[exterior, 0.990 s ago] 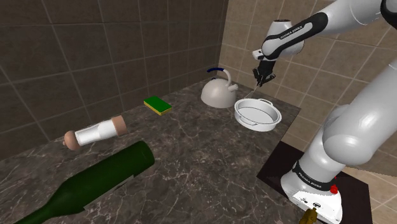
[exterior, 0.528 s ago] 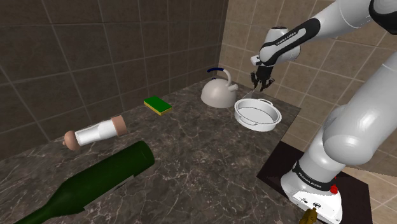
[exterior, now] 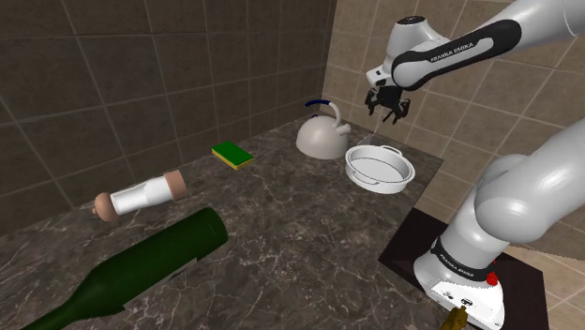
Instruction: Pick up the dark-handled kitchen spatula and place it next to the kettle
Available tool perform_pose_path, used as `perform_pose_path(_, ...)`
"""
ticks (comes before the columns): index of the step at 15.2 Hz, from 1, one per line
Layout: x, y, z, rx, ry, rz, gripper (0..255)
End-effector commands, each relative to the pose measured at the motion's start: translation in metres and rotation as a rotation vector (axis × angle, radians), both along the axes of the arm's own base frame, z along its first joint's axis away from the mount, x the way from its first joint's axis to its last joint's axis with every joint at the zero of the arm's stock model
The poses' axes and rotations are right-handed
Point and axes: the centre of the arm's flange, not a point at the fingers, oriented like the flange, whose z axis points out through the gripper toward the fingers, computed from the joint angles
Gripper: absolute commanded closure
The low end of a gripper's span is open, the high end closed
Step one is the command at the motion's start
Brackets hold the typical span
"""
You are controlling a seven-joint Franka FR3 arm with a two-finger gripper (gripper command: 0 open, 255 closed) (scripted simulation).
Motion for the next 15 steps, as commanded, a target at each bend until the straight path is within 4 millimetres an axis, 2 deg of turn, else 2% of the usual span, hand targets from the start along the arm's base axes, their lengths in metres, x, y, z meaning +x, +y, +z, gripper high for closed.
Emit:
perform_pose_path(1, 0.000, 0.006, -0.002, -0.017, 0.002, 0.007, 0)
perform_pose_path(7, 0.002, -0.006, -0.034, -0.017, 0.002, 0.007, 0)
perform_pose_path(15, 0.002, -0.006, -0.034, -0.017, 0.002, 0.007, 0)
